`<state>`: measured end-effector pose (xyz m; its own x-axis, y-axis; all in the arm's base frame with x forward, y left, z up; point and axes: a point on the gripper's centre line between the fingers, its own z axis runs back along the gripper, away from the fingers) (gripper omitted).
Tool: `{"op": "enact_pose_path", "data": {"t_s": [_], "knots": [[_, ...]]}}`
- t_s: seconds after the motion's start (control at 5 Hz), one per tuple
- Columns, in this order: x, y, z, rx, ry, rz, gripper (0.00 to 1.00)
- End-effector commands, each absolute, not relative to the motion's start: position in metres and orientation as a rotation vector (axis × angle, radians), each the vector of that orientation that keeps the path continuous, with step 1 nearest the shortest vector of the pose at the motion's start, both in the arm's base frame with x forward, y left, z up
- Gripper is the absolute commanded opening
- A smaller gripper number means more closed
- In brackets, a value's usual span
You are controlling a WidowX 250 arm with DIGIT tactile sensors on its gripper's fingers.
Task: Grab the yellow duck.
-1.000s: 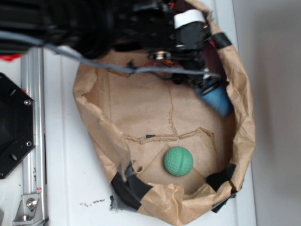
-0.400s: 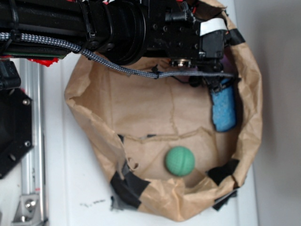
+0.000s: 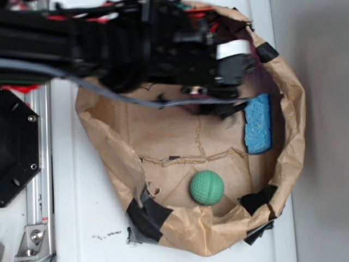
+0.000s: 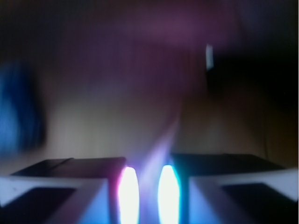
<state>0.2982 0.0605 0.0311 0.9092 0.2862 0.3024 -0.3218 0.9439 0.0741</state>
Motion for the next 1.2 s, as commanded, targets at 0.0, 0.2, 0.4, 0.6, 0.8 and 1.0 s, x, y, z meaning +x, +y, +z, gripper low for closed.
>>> {"op": "enact_pose_path", "data": {"t_s": [0.0,0.2,0.4,0.6,0.8,1.0], "knots": [[0.278,0.072,0.079,0.102,-0.384,0.357,1.00],[0.268,0.071,0.069,0.139,-0.332,0.339,1.00],[0.257,0.071,0.061,0.134,-0.295,0.339,1.00],[0.249,0.069,0.051,0.167,-0.269,0.303,1.00],[0.242,0.064,0.038,0.151,-0.214,0.287,1.00],[0.239,0.054,0.033,0.068,-0.199,0.266,1.00]]}}
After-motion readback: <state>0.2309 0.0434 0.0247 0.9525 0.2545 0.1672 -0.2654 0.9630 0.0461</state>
